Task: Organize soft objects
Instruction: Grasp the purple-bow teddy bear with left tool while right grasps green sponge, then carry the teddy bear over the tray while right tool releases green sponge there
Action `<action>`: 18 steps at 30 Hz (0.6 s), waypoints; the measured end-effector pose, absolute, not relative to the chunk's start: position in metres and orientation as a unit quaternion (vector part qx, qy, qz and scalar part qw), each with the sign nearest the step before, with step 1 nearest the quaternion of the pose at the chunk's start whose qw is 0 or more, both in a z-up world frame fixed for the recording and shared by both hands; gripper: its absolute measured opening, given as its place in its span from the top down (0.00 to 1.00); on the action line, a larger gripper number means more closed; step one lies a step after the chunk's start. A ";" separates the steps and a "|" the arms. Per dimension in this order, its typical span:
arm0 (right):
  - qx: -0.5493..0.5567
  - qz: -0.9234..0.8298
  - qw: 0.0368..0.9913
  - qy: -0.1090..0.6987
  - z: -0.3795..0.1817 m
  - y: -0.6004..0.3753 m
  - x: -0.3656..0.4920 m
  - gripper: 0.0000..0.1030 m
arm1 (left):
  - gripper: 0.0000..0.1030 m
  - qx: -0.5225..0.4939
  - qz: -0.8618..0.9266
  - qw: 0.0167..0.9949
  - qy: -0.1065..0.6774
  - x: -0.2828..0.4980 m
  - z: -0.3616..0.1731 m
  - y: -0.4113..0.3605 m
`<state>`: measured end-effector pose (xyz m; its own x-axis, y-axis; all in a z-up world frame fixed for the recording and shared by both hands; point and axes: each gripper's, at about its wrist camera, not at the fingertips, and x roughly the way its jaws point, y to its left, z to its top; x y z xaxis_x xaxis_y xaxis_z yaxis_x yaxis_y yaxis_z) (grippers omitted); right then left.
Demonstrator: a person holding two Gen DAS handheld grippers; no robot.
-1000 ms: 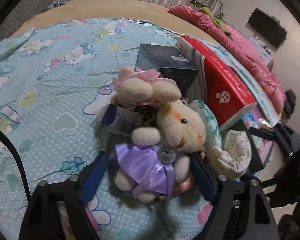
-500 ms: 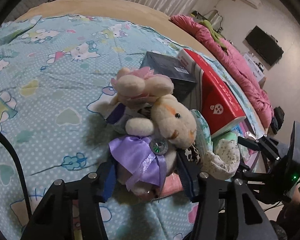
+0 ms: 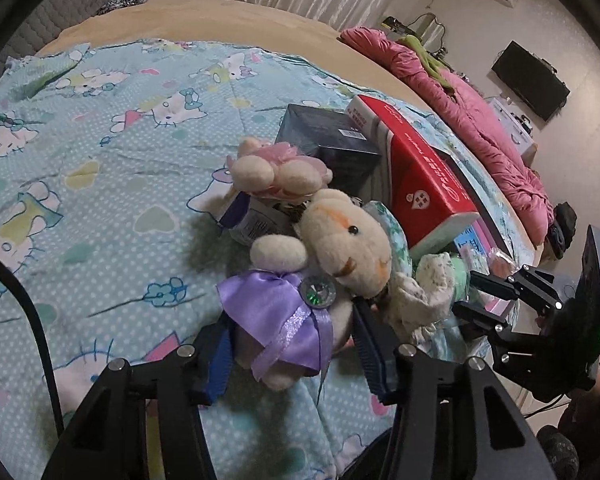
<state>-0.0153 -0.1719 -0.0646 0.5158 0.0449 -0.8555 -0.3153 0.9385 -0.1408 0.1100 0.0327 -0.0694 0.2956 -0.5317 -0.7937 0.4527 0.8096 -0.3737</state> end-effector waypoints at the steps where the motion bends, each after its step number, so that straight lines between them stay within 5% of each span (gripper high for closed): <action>1: -0.133 0.107 0.860 0.482 -0.064 -0.173 -0.016 0.68 | 0.48 -0.039 -0.305 0.805 0.507 0.108 -0.067 0.034; 18: -0.073 0.102 0.887 0.445 -0.016 -0.193 -0.037 0.71 | 0.48 -0.036 -0.294 0.837 0.460 0.065 0.001 0.025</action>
